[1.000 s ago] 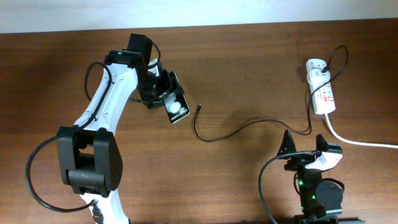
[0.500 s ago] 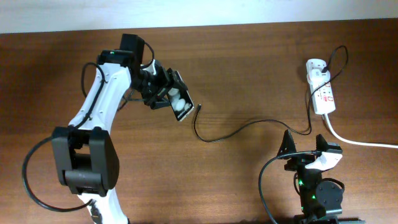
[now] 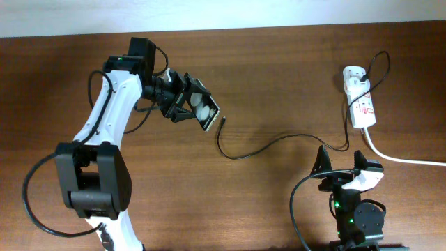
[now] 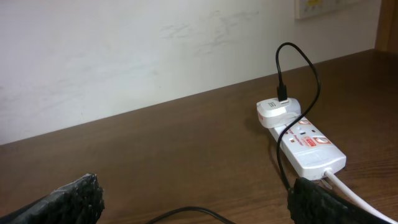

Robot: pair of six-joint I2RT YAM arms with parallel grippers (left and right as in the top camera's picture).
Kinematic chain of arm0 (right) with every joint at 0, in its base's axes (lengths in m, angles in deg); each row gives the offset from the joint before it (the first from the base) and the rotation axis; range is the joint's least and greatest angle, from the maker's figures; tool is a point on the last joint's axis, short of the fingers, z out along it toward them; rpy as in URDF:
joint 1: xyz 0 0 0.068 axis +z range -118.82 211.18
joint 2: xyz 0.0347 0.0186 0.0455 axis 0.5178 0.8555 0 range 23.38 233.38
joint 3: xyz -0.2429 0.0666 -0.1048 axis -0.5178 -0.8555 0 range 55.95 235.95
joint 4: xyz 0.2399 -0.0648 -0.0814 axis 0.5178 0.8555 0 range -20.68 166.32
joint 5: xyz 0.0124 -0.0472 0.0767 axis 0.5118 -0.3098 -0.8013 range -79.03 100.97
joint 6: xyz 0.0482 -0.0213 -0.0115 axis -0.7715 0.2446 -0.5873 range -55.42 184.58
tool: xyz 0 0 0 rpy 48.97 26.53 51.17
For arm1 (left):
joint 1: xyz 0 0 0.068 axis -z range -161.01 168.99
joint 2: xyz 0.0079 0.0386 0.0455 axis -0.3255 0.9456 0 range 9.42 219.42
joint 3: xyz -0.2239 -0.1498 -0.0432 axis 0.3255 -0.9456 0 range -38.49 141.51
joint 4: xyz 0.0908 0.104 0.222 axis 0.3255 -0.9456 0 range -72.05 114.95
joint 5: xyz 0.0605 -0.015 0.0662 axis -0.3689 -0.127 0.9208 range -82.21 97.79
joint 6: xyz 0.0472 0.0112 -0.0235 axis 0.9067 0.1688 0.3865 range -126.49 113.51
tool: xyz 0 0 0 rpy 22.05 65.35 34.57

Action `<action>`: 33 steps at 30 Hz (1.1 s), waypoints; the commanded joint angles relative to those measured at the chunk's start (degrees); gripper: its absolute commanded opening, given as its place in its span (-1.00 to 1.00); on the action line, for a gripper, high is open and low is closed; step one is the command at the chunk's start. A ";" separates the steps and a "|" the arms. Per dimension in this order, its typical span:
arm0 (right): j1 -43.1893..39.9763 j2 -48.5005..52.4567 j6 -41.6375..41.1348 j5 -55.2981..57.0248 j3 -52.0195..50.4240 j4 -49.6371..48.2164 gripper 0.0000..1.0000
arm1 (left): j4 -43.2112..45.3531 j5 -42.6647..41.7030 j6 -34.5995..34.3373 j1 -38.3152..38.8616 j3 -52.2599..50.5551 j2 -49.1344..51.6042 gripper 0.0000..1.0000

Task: Plug charger to phone and switch on socket

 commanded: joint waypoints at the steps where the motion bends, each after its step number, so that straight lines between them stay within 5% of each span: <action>1: -0.17 -0.44 -0.28 0.50 -0.31 0.44 0.97 | -0.09 -4.98 -0.50 -0.24 1.81 -2.38 -1.00; 5: -0.17 -0.44 -0.28 0.50 -0.31 0.44 0.97 | -0.09 -12.00 -0.59 -0.22 1.81 -2.38 -1.00; 13: -0.17 -0.44 -0.28 0.50 -0.31 0.44 0.97 | -1.77 -13.94 -11.93 -0.57 1.81 -2.36 -1.00; 33: -0.17 -0.44 -0.28 0.50 -0.31 0.44 0.97 | -6.05 -19.23 -17.00 -2.16 1.81 -2.38 -1.00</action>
